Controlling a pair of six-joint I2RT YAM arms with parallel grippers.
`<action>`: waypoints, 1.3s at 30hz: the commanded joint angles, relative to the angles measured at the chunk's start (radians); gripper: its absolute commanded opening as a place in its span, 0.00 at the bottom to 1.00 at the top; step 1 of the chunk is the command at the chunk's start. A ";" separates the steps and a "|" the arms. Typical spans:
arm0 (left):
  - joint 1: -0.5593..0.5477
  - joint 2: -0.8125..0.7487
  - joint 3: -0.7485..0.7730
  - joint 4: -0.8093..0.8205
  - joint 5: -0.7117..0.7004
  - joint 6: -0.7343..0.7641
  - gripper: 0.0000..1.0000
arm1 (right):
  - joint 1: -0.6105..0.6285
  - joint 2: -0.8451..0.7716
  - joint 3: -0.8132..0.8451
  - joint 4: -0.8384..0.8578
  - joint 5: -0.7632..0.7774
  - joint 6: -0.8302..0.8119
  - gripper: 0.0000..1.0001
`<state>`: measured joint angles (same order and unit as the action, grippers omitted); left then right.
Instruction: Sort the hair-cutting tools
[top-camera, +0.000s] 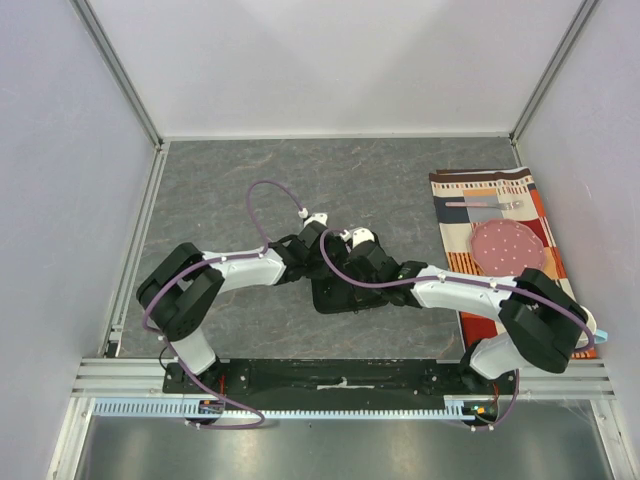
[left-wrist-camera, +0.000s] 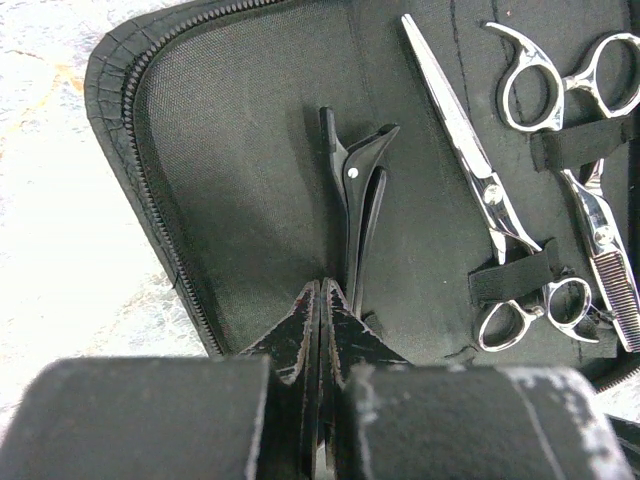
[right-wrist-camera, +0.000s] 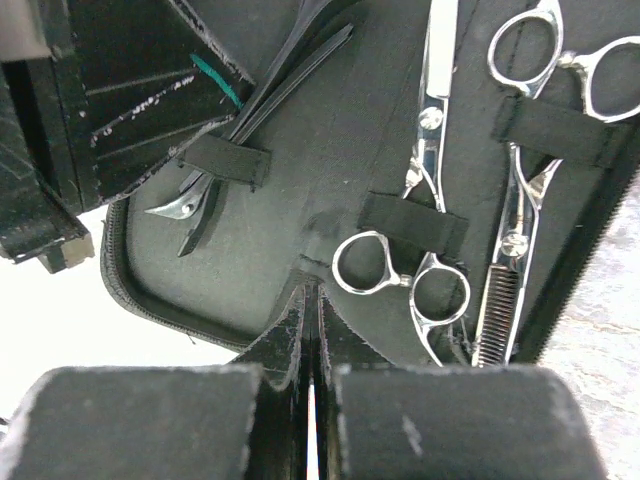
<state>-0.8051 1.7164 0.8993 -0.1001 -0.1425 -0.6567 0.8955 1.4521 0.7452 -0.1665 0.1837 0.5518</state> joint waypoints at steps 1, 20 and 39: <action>-0.003 0.060 -0.088 -0.012 0.038 -0.041 0.02 | 0.016 0.031 0.005 0.061 -0.010 0.049 0.00; -0.002 -0.021 -0.138 -0.026 0.014 -0.055 0.02 | 0.062 0.060 -0.024 -0.004 -0.010 0.117 0.00; -0.003 -0.044 -0.131 -0.030 0.007 -0.086 0.02 | 0.134 -0.079 -0.066 -0.143 0.011 0.191 0.00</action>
<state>-0.7982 1.6623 0.8032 0.0097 -0.1368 -0.7254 1.0191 1.4181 0.6731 -0.2886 0.1780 0.7166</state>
